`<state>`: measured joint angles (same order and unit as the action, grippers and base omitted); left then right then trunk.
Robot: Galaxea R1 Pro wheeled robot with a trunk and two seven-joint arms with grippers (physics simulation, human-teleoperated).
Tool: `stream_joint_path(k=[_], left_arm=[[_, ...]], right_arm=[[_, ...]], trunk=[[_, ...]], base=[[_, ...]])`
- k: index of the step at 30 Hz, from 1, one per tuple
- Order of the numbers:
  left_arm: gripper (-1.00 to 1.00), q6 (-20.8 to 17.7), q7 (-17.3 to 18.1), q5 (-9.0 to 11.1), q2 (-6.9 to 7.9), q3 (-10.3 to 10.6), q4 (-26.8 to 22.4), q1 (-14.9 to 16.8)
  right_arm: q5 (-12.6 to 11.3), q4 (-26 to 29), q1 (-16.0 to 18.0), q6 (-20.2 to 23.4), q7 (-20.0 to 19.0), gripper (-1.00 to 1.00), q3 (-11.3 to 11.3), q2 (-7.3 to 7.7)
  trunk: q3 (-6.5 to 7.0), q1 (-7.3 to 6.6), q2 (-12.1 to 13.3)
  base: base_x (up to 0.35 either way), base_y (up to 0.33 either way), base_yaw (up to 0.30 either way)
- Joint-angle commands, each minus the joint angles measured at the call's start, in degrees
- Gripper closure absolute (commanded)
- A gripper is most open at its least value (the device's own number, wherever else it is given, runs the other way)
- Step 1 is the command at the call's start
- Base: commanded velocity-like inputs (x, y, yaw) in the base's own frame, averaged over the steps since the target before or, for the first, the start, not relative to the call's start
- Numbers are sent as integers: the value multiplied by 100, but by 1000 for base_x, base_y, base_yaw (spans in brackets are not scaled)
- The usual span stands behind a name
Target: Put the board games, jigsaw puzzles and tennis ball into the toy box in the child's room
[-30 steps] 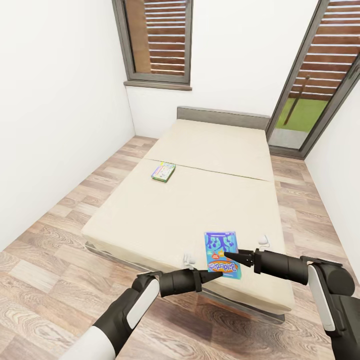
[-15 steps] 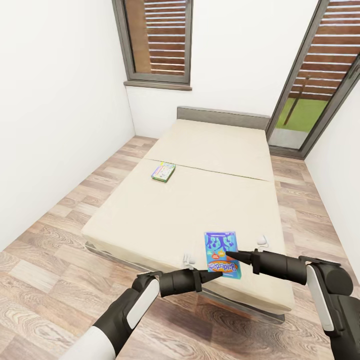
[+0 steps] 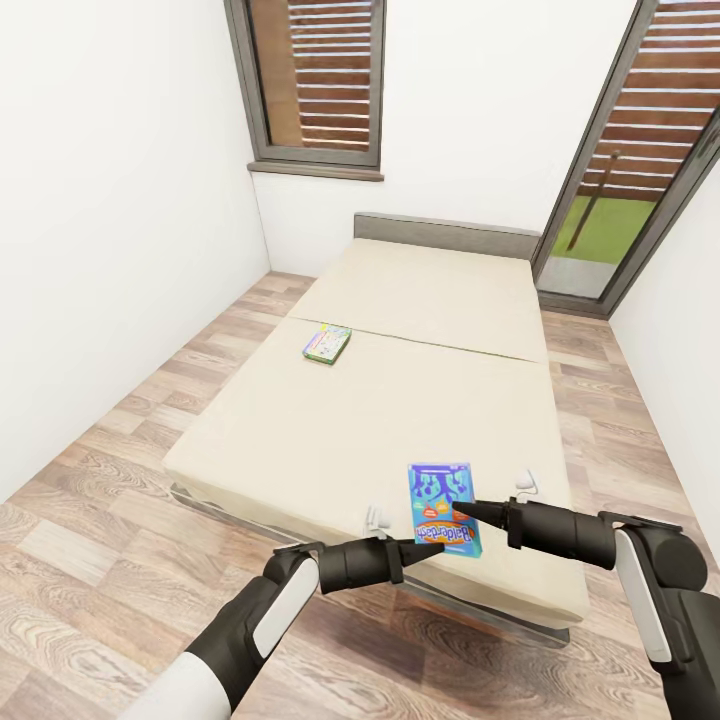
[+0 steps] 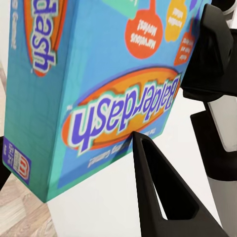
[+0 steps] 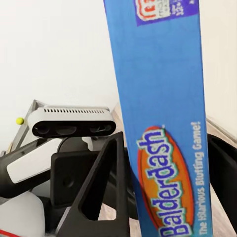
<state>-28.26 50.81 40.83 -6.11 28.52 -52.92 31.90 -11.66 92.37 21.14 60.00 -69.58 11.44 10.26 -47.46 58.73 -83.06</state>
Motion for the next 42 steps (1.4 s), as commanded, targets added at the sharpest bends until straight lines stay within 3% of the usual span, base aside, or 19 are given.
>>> stream_joint_path(k=[1,29,30,42], left_arm=[[100,-101,17,119,3,22,-8,2],[100,-84,26,111,4,22,-8,0],[-100,-84,26,113,4,22,-8,0],[-100,-85,47,118,11,18,-8,0]], right_arm=[[174,-4,5,0,1,100,42,2],[179,1,4,0,-11,100,49,18],[179,1,4,0,-11,100,49,19],[175,1,4,0,-12,100,51,17]], trunk=[[-4,0,-2],[-4,0,-2],[-4,0,-2],[-4,0,-2]], base=[[0,0,0],[0,0,0],[0,0,0],[0,0,0]])
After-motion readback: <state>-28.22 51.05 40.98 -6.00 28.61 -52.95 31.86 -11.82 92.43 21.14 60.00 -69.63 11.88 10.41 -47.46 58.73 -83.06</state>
